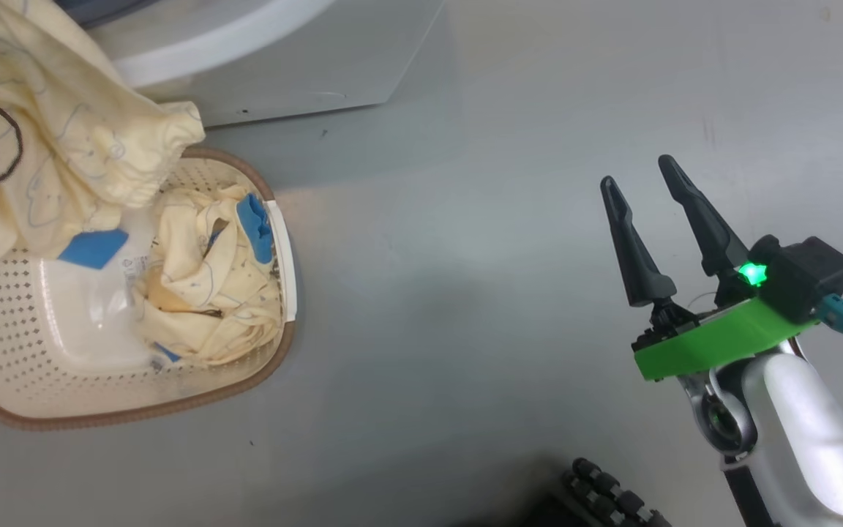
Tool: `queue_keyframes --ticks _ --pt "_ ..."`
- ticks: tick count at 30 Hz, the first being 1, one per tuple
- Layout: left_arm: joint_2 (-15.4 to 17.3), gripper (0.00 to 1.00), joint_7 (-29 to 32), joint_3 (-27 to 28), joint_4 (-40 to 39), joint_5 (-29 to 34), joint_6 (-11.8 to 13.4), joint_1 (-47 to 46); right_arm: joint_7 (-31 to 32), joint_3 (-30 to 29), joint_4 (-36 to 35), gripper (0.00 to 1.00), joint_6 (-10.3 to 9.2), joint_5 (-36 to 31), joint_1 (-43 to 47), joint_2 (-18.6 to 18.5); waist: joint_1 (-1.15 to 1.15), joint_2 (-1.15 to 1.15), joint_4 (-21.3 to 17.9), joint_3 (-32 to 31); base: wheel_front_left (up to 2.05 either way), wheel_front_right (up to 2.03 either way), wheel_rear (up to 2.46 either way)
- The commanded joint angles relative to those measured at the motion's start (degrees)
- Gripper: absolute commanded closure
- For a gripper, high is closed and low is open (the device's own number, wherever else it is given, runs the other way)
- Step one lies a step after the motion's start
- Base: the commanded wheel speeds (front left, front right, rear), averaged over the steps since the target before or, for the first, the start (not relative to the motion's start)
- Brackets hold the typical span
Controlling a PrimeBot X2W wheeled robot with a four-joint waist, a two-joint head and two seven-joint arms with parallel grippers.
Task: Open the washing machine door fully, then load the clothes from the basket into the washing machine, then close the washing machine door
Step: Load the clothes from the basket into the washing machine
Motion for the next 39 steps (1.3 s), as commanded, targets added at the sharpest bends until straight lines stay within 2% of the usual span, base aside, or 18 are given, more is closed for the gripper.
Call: queue_keyframes --ticks 1,7,8,11,21,26,39 --pt "1.83 0.00 -1.39 1.72 -3.05 -0.27 0.65 1.47 -0.32 0.18 -1.50 0.00 0.01 -0.35 1.99 -0.97 0.00 0.00 1.36 -2.06 0.00 0.00 0.00" --pt "-0.93 0.00 -6.93 1.94 -9.59 -1.02 2.73 13.71 0.63 -1.40 -1.97 0.00 0.01 -1.52 4.01 -0.90 0.00 0.00 3.22 -6.76 0.00 0.00 0.00" --pt "-1.73 0.00 -8.16 1.93 -11.69 -0.86 3.55 17.93 0.98 -1.71 -2.30 0.00 0.01 -1.94 4.51 -0.92 0.00 0.00 3.67 -8.55 0.00 0.00 0.00" --pt "-2.93 0.00 -9.21 1.57 -15.14 -0.21 4.72 23.69 1.90 -2.44 -2.93 0.00 0.01 -2.58 5.42 -1.04 0.00 0.00 4.47 -10.91 0.00 0.00 0.00" --pt "-7.83 0.00 -10.20 -0.11 -23.79 2.40 5.53 41.24 5.16 -5.56 -5.27 0.00 0.01 -5.00 9.98 -1.70 0.00 0.00 7.71 -19.92 0.00 0.00 0.00" --pt "-10.05 0.00 -10.22 -1.05 -26.71 3.88 4.63 47.81 6.86 -7.02 -6.63 0.00 0.01 -6.02 12.60 -1.87 0.00 0.00 9.72 -23.98 0.00 0.00 0.00" --pt "-12.35 0.00 -10.23 -0.36 -27.80 5.13 2.20 58.13 9.61 -9.69 -9.31 0.00 0.01 -7.99 19.03 -0.47 0.00 0.00 11.61 -34.04 0.00 0.00 0.00"
